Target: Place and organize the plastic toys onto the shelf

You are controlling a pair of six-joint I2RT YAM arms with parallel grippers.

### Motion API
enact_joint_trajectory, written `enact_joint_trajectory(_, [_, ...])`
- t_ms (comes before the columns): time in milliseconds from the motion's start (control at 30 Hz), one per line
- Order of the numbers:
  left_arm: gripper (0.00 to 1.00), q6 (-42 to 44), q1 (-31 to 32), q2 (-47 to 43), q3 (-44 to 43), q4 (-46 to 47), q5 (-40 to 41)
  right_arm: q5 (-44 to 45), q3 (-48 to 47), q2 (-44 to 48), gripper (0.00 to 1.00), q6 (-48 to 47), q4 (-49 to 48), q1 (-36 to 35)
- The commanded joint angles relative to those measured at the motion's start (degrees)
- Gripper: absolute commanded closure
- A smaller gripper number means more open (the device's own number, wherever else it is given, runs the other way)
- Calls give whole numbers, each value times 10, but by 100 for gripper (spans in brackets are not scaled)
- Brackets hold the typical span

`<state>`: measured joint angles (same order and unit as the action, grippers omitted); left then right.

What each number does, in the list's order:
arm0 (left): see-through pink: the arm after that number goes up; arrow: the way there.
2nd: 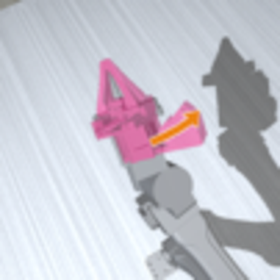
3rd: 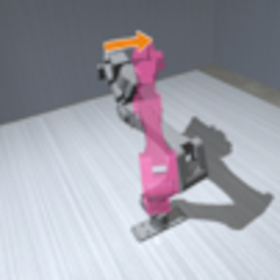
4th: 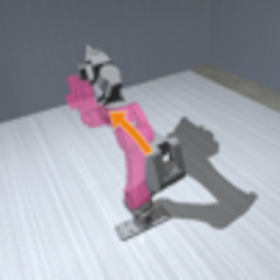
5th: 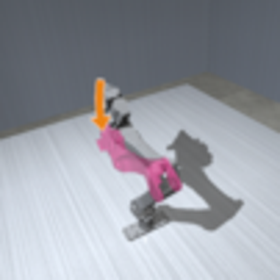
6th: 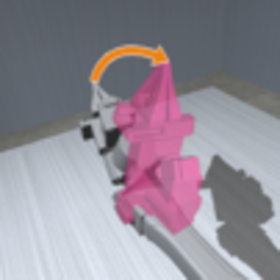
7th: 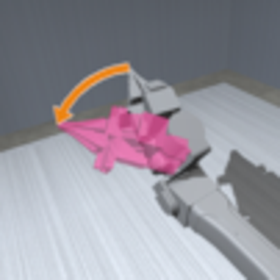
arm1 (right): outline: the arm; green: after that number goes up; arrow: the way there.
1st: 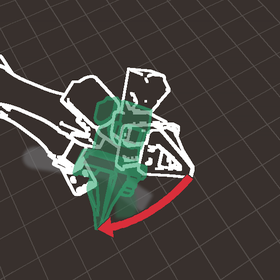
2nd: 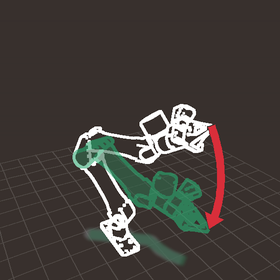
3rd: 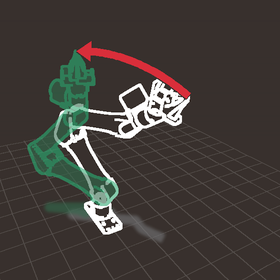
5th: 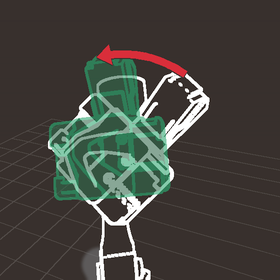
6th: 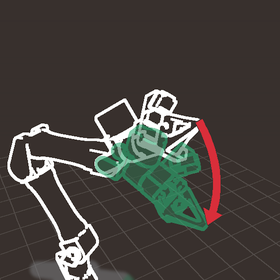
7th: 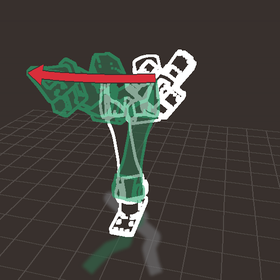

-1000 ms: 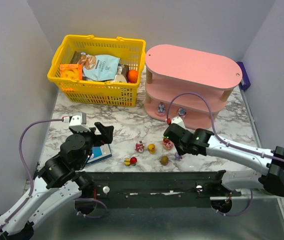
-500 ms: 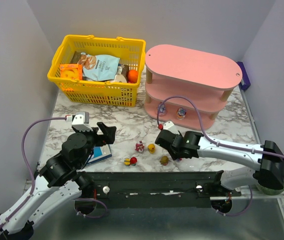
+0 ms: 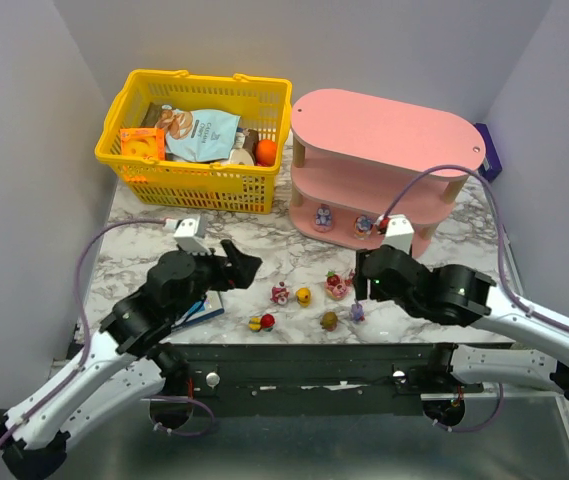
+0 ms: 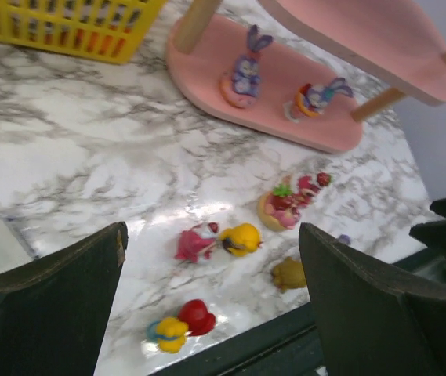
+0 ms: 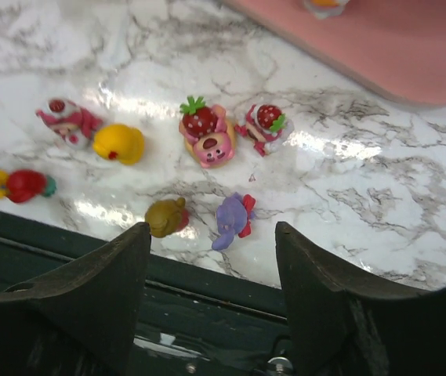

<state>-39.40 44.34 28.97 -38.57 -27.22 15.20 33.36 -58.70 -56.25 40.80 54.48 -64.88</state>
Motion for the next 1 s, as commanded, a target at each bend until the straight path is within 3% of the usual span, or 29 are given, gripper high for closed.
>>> enact_joint_trajectory(0, [2, -67, 0, 133, 17, 148, -204, 105, -37, 29, 28, 124, 90, -1])
enact_joint_trajectory(133, [8, -121, 14, 245, 7, 289, -301, 120, -40, 50, 28, 140, 95, 0])
enact_joint_trajectory(400, [20, -125, 109, 446, -103, 287, -290, 130, -13, 120, 28, 133, 72, 0])
enact_joint_trajectory(600, [34, -121, 166, 540, -151, 293, -286, 130, 8, 165, 28, 119, 72, 0])
enact_joint_trajectory(800, [43, -125, 195, 601, -170, 304, -296, 139, 4, 205, 28, 119, 90, 1])
enact_joint_trajectory(967, [44, -125, 208, 627, -182, 294, -301, 142, 12, 232, 29, 114, 92, 0])
